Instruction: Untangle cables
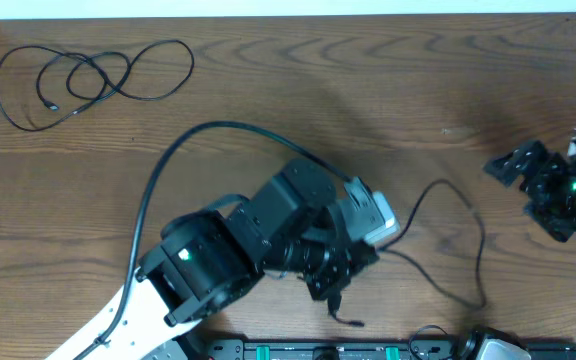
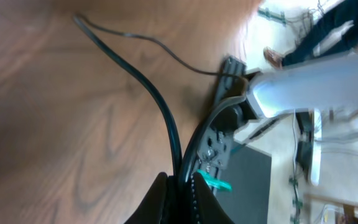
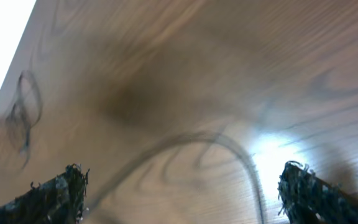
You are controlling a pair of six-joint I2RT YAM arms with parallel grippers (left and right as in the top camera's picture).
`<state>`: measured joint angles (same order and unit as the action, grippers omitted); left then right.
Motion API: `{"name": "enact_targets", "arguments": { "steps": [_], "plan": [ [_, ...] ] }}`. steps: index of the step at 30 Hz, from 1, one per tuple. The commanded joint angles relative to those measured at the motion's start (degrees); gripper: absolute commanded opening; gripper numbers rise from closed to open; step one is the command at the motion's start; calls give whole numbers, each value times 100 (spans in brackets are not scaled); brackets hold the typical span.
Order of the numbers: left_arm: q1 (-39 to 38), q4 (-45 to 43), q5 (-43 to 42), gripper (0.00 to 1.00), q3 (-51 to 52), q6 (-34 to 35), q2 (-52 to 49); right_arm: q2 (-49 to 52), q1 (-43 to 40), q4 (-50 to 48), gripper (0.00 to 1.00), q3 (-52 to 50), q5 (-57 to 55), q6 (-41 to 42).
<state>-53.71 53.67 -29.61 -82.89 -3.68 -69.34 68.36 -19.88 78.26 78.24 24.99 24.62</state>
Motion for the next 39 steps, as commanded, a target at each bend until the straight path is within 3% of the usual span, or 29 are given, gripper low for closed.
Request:
{"name": "enact_targets", "arguments": {
  "steps": [1, 6, 10, 17, 22, 25, 29, 35, 39],
  "plan": [
    [463, -245, 70, 8, 7, 420, 59, 28, 264, 264, 97, 39, 682, -935],
    [992, -525, -765, 7, 4, 656, 232, 33, 723, 275, 98, -33, 448, -1071],
    [1246, -555, -793, 7, 4, 634, 625, 190, 990, 201, 99, -63, -175, -791],
    [1272, -555, -791, 7, 7, 632, 1104, 732, 1346, 214, 99, -68, 107, -905],
    [1272, -533, -667, 7, 7, 645, 1239, 1185, 1596, 214, 67, -68, -444, -787],
    [1322, -400, -131, 8, 7, 973, 1259, 1233, 1537, 236, 36, -68, -1397, -323],
    [1617, -15, 678, 7, 7, 1567, 1261, 1233, 1322, 197, 2, -68, -1716, -127],
    [2210, 463, 1615, 8, 7, 2452, 1193, 1211, 1036, 125, 1, 42, -1115, -2],
    [2505, 678, 1722, 7, 7, 2570, 1056, 1211, 1056, 190, 1, 345, -1080, -2]
  ]
}}
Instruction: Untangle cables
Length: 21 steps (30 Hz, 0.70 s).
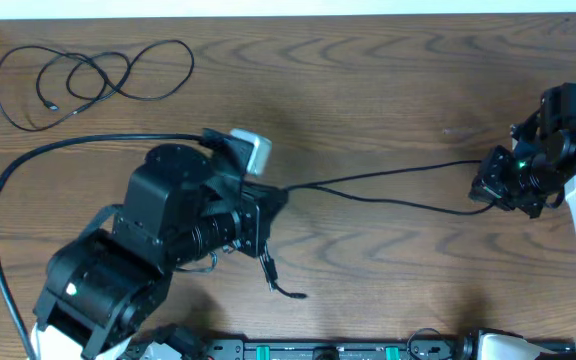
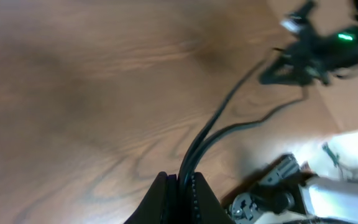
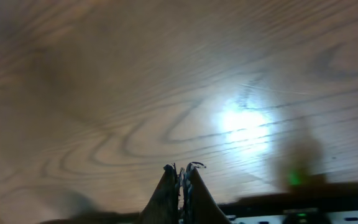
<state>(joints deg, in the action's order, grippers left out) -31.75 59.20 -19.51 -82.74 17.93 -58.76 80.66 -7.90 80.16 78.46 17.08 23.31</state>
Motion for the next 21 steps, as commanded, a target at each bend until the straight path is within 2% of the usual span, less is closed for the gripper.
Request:
{"name": "enact_targets", "arguments": {
  "steps": [1, 4, 8, 17, 21],
  "plan": [
    [343, 142, 713, 7, -9, 407, -44, -20, -138, 48, 1, 422, -210, 101],
    [356, 125, 774, 8, -9, 492, -203, -20, -138, 184, 1, 693, 415, -153],
    [356, 162, 1659, 7, -9, 1316, -433, -20, -138, 323, 1, 922, 525, -153],
    [356, 52, 1759, 8, -9, 1327, -1329, -20, 323, 278, 1, 1008, 953, -319],
    [356, -42, 1513, 7, -9, 1333, -1749, -20, 780, 72, 1, 1008, 1165, -321]
  ]
}}
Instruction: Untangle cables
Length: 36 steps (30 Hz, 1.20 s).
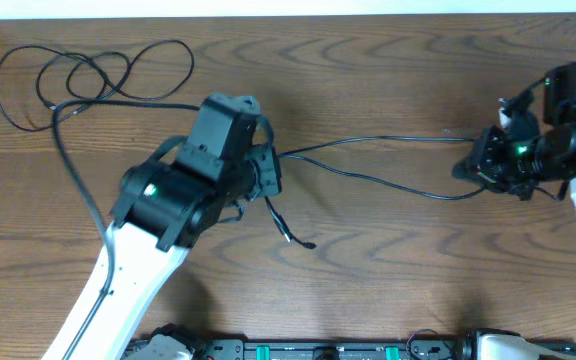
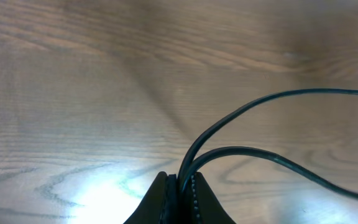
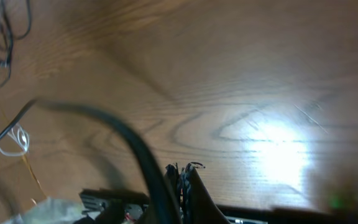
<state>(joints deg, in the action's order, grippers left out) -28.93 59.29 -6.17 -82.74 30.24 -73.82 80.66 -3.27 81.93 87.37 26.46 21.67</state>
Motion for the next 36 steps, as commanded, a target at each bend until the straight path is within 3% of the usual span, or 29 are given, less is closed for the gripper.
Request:
{"name": "enact_targets", "arguments": {
  "steps": [1, 7, 13, 29, 32, 36],
  "plan": [
    [74, -87, 122, 8, -9, 140, -304, -20, 431, -160, 1, 116, 306, -155],
    [216, -286, 448, 7, -9, 505, -647, -20, 1147, -485, 1, 116, 566, -87],
    [444, -415, 195, 7, -9, 608, -990, -20, 1790, -640, 1, 116, 564, 151],
    [444, -1187, -3029, 8, -9, 601, -1147, 42, 3432, -1923, 1, 114, 83, 1117],
    [446, -1189, -2951, 7, -9, 564, -1147, 96, 3473, -1956, 1, 114, -61, 1167],
    [455, -1012, -1801, 8, -9, 619, -1150, 111, 3421, -1873, 2, 114, -221, 1174]
  ]
}}
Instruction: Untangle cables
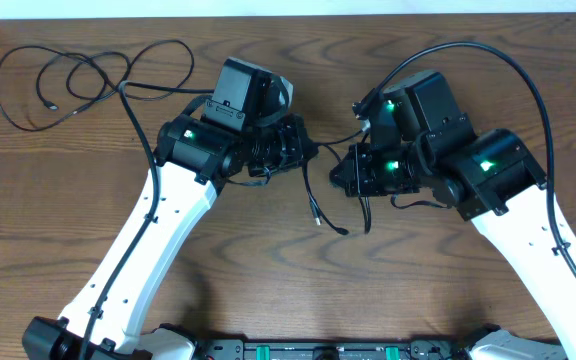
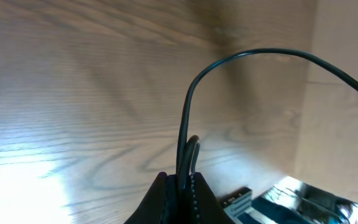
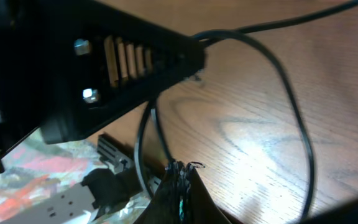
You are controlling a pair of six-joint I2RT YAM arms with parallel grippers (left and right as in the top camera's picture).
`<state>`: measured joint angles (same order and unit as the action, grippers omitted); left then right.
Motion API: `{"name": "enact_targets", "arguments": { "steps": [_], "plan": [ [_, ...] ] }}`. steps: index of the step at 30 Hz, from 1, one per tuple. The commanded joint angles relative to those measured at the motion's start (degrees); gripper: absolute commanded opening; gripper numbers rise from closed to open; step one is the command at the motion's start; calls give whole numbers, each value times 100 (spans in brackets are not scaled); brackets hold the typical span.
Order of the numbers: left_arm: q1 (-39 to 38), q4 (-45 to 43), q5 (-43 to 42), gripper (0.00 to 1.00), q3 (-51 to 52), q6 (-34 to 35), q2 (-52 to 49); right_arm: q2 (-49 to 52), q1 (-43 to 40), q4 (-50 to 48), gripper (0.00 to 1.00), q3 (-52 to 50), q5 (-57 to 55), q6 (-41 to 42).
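Note:
A thin black cable (image 1: 311,200) hangs between my two grippers near the middle of the table, its loose ends trailing toward the front. My left gripper (image 1: 305,160) is shut on it, and in the left wrist view the cable (image 2: 187,106) rises from the closed fingertips (image 2: 182,182) and arcs right. My right gripper (image 1: 344,181) sits close beside the left one, shut on the same cable (image 3: 294,118), which loops in front of its fingertips (image 3: 183,171). The left gripper's dark body (image 3: 104,56) fills the upper left of the right wrist view.
A second black cable (image 1: 88,75) lies in loose loops at the back left corner. A white cable lies at the left edge. Thick black arm leads arch over each arm (image 1: 468,47). A rail (image 1: 308,350) runs along the front edge.
My right gripper was at the right side with the cable stretched across. It now sits mid-table, close beside the left gripper. The cable is slack and its ends droop. Both stayed shut.
First my left gripper held the cable near the front centre while the right stood open at the far right. Then the right was shut on the cable and it ran between the grippers. The left was then farther back. Now both grippers meet mid-table.

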<state>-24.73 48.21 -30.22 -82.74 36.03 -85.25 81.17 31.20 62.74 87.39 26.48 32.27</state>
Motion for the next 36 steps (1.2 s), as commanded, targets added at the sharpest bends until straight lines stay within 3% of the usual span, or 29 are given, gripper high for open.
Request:
{"name": "enact_targets", "arguments": {
  "steps": [1, 4, 6, 8, 9, 11, 13, 19, 36],
  "plan": [
    [35, 168, 846, 8, -9, 55, -13, 59, -52, 61, 4, 111, -234, 114],
    [35, 415, 1419, 8, -9, 72, -37, 59, -149, 101, 9, 111, -234, 114],
    [35, 533, 1602, 8, -7, 72, -48, 59, -166, 81, 26, 111, -234, 146],
    [35, 575, 1617, 8, -2, 70, -48, 61, -164, 68, 33, 111, -238, 240],
    [35, 579, 1615, 8, -2, 70, -48, 61, -166, 63, 42, 111, -262, 284],
    [35, 581, 1617, 8, -2, 70, -48, 61, -164, 92, 80, 111, -501, 459],
    [35, 599, 1620, 8, -2, 68, -48, 61, -164, 186, 97, 111, -807, 546],
    [35, 859, 1950, 8, 2, 9, -48, 96, -188, 614, 99, 111, -1912, 737],
    [-74, 942, 1934, 8, 2, -37, -48, 557, -192, 501, 99, 109, -1613, 470]
  ]
}}
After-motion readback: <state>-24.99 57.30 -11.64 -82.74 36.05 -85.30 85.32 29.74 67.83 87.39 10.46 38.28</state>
